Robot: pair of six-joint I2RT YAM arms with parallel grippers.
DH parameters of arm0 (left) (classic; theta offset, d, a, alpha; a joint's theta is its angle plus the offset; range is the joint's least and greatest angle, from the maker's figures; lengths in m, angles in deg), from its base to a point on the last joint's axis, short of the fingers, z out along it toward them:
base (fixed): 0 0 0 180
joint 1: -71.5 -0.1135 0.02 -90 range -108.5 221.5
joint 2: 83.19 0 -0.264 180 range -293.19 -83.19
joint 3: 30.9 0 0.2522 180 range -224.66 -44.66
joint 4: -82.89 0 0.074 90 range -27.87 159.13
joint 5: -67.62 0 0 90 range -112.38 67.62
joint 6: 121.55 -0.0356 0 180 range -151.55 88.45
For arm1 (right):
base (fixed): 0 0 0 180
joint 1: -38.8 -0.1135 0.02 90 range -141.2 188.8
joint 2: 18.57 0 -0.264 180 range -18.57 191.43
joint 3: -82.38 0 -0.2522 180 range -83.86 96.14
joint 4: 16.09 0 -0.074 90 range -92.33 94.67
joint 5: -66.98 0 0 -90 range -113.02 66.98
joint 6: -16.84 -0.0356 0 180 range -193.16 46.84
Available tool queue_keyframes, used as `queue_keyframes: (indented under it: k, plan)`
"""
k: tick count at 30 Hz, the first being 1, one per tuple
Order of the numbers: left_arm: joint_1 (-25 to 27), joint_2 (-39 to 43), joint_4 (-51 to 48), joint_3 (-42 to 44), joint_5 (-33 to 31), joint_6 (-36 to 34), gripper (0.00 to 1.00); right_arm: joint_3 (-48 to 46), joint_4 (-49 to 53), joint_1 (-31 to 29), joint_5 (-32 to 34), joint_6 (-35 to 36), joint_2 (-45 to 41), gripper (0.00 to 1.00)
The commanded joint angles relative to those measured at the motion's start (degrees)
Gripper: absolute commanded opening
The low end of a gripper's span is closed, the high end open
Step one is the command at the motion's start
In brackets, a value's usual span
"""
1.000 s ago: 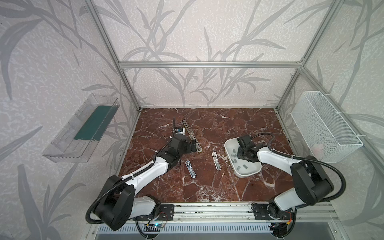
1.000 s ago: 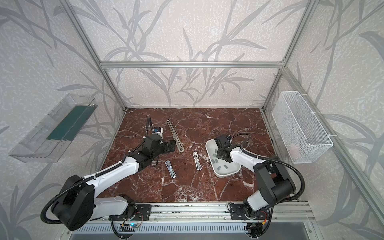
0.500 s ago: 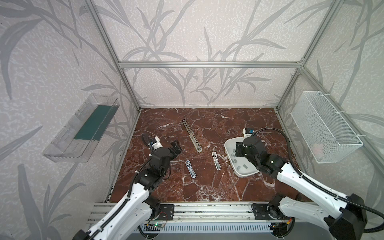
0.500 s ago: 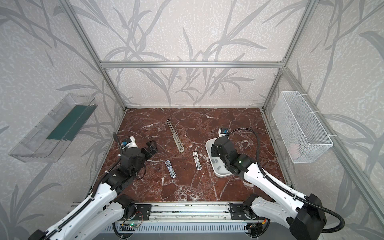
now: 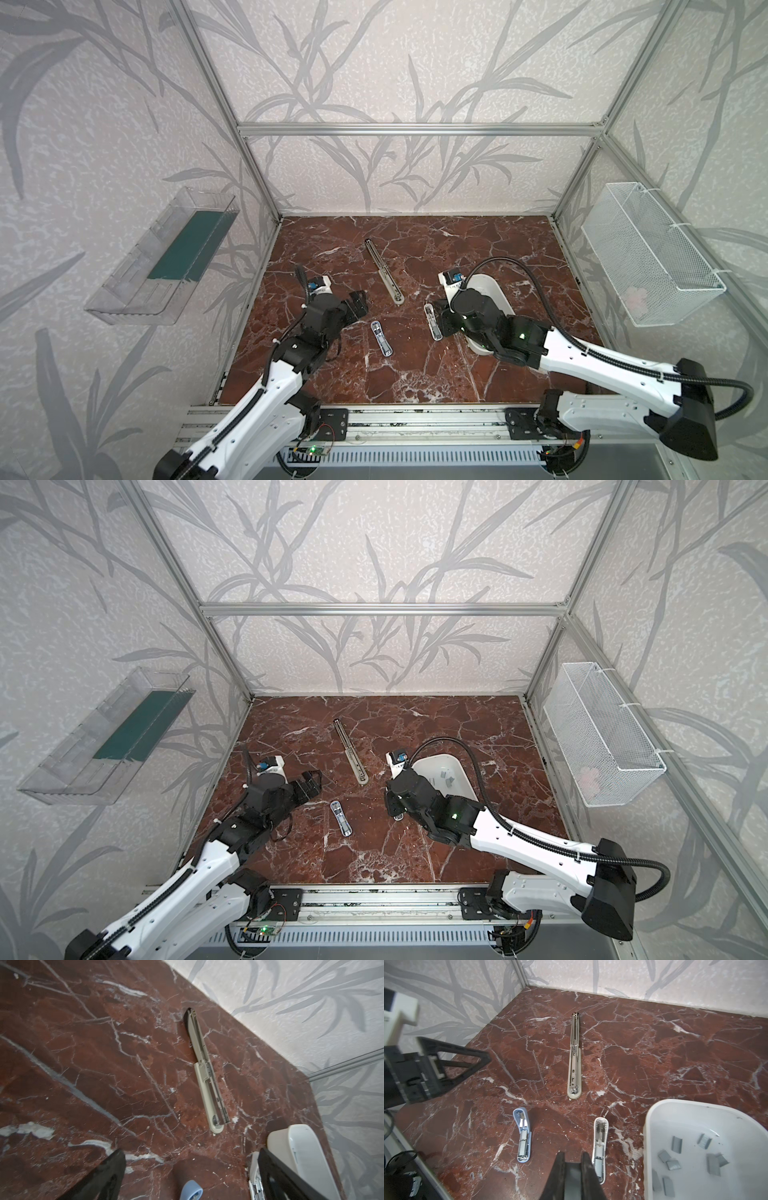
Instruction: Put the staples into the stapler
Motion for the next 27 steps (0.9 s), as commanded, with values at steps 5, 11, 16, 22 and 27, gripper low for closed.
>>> queue_keyframes:
  k: [5, 11, 16, 22, 27]
  plan:
    - [-1.9, -3.1, 1.5, -2.2, 1.3, -2.9, 0.99, 5.6, -4.9, -0.6, 2.5, 5.0, 8.9, 0.15]
    - [-10.1, -11.1, 6.7, -3.9, 7.3, -5.0, 0.99, 14.6, -8.1, 0.9, 1.6, 9.8, 21.2, 0.15]
    - [-17.2, -16.4, 8.4, -5.1, 12.5, -8.4, 0.99, 23.3, -7.8, 4.3, -1.5, 11.0, 32.0, 0.14]
    - [-17.5, -16.5, 16.6, 0.8, 14.8, -11.2, 0.99, 29.6, -8.7, 5.8, 0.8, 13.9, 41.2, 0.12]
    - [-17.5, -21.7, 18.7, 2.2, 10.5, -10.8, 0.98, 32.1, -9.2, 7.7, -1.2, 16.4, 45.7, 0.12]
